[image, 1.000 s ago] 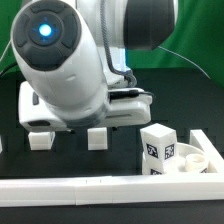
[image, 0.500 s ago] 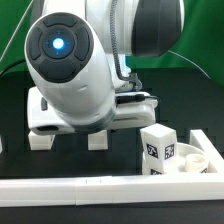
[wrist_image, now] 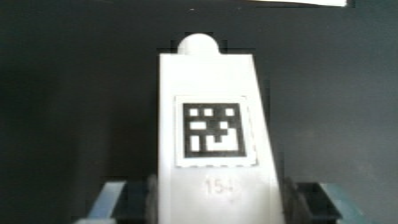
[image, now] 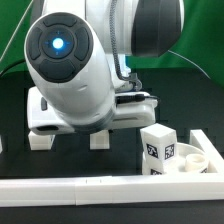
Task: Assemble stool
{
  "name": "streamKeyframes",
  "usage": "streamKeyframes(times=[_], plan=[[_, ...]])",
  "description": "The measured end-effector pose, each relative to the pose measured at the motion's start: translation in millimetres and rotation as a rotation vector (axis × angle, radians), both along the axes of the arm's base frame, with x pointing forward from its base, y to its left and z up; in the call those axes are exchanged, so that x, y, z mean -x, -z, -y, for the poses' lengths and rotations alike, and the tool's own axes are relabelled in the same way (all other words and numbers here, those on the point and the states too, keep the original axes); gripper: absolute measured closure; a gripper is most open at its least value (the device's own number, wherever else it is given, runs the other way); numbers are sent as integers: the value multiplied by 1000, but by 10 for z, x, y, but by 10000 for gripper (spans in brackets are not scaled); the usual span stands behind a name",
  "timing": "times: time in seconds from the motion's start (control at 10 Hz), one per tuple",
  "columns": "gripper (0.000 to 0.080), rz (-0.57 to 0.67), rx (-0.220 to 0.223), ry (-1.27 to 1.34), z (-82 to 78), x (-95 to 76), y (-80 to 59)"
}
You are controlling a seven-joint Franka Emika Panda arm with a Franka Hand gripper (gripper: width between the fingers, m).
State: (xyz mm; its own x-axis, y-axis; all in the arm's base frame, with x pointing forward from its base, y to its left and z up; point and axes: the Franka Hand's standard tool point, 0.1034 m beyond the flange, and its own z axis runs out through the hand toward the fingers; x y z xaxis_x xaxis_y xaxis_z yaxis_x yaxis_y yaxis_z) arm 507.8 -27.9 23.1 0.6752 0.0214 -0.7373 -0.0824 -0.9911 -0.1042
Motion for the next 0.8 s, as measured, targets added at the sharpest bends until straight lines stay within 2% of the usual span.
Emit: streamKeyframes(times=[0.2, 0.3, 0.4, 0.5, 0.6, 0.7, 0.8], plan=[[471, -7, -5, 5, -5, -6, -49], [471, -11, -19, 15, -22, -87, -331], [471, 36, -20, 11, -92, -193, -616], [469, 66, -21, 6, -181, -216, -845], [469, 73, -13, 11, -216, -198, -892], [469, 113, -6, 15, -194, -257, -851], [469, 218, 9, 21, -178, -372, -830]])
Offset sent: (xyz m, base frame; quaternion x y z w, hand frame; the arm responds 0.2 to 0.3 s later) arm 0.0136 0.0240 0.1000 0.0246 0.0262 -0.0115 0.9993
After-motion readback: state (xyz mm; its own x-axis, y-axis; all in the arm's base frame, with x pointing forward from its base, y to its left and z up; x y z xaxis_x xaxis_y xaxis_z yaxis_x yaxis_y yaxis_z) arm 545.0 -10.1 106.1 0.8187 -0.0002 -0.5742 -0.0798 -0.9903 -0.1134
